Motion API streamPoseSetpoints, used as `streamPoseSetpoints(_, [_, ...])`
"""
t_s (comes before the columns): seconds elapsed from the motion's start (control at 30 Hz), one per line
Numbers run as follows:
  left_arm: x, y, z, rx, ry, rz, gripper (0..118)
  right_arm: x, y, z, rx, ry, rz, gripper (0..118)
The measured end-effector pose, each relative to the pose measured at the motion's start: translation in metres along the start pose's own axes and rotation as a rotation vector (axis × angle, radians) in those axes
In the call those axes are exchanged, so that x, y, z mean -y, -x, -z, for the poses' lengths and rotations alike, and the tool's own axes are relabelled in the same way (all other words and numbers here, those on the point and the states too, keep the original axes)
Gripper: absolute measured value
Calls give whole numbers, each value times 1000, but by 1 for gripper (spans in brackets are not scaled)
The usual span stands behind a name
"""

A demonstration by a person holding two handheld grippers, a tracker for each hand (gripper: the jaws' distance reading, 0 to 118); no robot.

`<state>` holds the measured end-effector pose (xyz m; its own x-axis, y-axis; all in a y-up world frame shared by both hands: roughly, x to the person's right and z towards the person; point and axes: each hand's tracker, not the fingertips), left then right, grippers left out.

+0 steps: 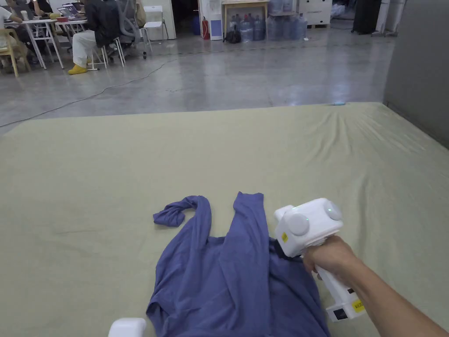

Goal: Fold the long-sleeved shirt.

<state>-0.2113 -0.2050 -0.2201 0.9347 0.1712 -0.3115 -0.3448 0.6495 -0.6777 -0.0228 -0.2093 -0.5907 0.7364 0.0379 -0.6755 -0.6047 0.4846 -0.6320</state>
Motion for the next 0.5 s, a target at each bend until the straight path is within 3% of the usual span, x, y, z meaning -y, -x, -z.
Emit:
streamPoseSetpoints(0.17, [-32,18,-39,28,-152,-36,4,29,-28,-116,-20,-268,112,1])
streamPoseSetpoints(0.37, [-84,36,-102,13,-408,-38,4,59,-73,-208,-1,-507,172,1])
streamPoseSetpoints(0.5, [-139,33,-142,49,-541,-36,4,66,-67,-271,-22,-597,151,1])
